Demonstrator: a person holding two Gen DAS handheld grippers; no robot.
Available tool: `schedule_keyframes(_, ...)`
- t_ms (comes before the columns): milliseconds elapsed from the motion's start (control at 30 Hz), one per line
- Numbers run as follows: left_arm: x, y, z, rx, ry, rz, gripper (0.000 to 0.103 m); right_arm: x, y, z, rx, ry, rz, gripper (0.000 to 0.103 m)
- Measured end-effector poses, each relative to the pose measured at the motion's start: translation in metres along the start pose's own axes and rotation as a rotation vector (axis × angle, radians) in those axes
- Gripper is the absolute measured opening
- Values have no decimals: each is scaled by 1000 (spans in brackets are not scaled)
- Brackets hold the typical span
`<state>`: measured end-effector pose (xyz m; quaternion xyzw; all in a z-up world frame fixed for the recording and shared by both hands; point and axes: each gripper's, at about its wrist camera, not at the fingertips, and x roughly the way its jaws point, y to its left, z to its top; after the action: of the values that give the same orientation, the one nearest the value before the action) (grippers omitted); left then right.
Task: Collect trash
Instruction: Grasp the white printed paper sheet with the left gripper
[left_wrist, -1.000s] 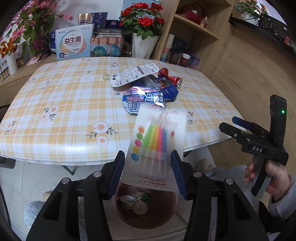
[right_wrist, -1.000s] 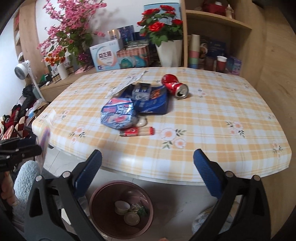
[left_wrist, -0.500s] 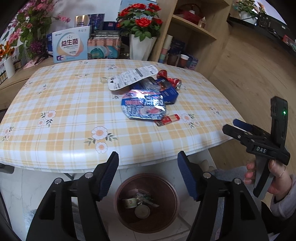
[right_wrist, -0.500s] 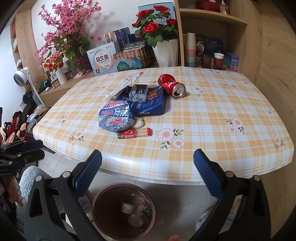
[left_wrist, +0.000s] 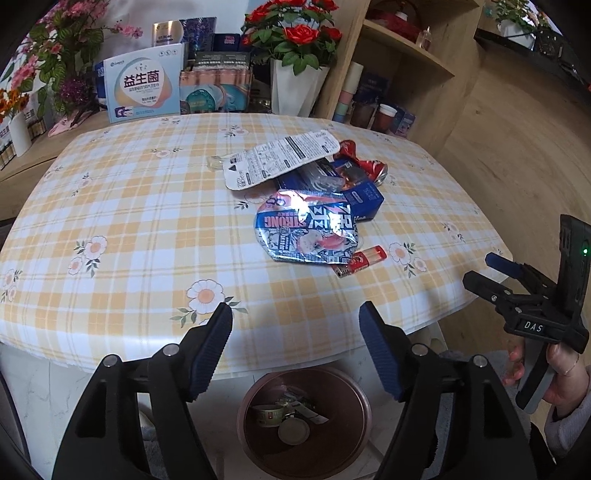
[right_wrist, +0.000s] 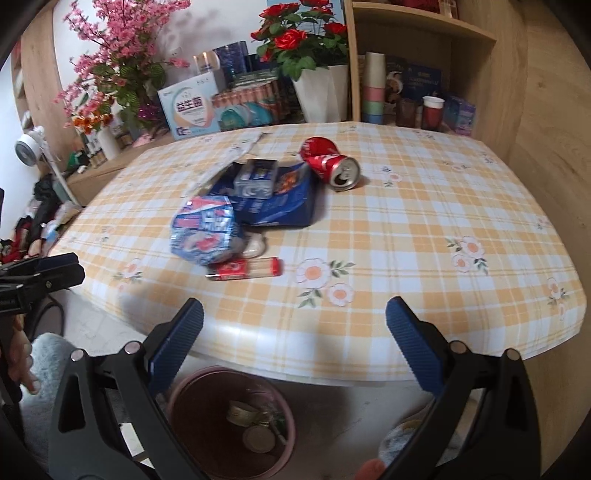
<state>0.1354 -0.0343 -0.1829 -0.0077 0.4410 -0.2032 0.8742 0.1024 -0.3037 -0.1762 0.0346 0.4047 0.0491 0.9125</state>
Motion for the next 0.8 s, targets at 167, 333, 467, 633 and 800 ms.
schedule_keyframes(167, 26, -10, 2, 53, 34, 23, 70, 14, -6, -2, 11, 37, -18, 97)
schedule_keyframes(333, 43, -7, 8, 40, 54, 12, 70, 22, -9, -1, 7, 50, -26, 97)
schedule_keyframes(467, 53, -3, 25, 39, 51, 29, 70, 29, -12, 5, 5, 59, -36, 97)
schedule_keyframes(633, 68, -2, 68, 133, 4, 99, 70, 41, -11, 18, -11, 62, -41, 97)
schedule_keyframes(800, 101, -2, 120, 178, 5, 127, 70, 55, -11, 35, -27, 59, -47, 97)
